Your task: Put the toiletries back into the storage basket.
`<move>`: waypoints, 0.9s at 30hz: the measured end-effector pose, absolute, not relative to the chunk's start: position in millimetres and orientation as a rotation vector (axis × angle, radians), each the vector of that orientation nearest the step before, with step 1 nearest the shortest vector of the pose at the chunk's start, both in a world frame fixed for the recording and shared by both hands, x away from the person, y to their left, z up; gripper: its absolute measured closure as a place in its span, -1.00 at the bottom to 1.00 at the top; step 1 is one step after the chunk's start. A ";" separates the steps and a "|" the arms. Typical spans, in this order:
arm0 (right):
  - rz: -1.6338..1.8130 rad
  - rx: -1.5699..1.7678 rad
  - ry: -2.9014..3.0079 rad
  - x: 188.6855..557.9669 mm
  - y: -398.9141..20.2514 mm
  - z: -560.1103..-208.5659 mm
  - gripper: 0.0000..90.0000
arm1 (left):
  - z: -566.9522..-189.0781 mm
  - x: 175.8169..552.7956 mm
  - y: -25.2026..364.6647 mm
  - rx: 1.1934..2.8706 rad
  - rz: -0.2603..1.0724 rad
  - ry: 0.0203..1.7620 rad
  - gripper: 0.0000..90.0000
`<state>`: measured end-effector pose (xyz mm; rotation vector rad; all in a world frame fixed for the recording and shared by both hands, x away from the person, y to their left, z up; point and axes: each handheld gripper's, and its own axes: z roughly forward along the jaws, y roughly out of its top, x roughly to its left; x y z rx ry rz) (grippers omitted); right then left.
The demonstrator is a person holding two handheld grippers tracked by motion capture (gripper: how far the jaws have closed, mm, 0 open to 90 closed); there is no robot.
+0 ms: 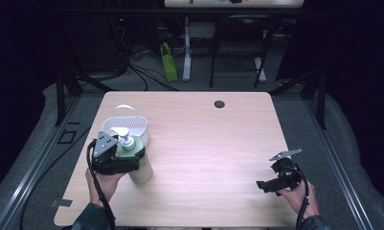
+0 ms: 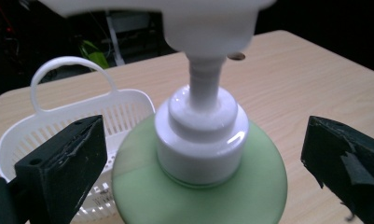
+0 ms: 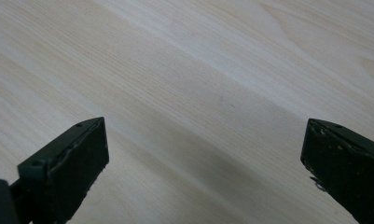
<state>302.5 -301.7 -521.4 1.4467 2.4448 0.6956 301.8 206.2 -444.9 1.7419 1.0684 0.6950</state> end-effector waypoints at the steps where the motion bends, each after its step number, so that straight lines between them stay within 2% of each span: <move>1: 0.696 1.448 2.444 302.4 -301.6 -521.4 -0.99 | -443.7 302.0 206.7 1.735 0.697 1.067 -0.99; 6: 0.693 1.451 2.447 302.7 -301.6 -521.9 -0.99 | -438.6 301.1 207.0 1.692 0.713 1.054 -0.95; 9: 0.692 1.453 2.447 302.7 -301.6 -522.1 -0.98 | -435.7 299.3 207.0 1.666 0.732 1.040 -0.66; 10: 0.691 1.453 2.447 302.7 -301.5 -522.0 -0.98 | -434.5 298.8 206.6 1.662 0.747 1.047 -0.63; 12: 0.692 1.453 2.446 302.7 -301.4 -522.0 -0.98 | -433.9 298.5 206.9 1.648 0.741 1.031 -0.38; 15: 0.692 1.453 2.450 302.9 -301.3 -522.4 -0.98 | -433.4 298.8 209.2 1.612 0.744 1.044 -0.13; 27: 0.693 1.454 2.451 302.5 -301.1 -522.3 -0.98 | -428.7 296.9 210.3 1.564 0.763 1.015 0.29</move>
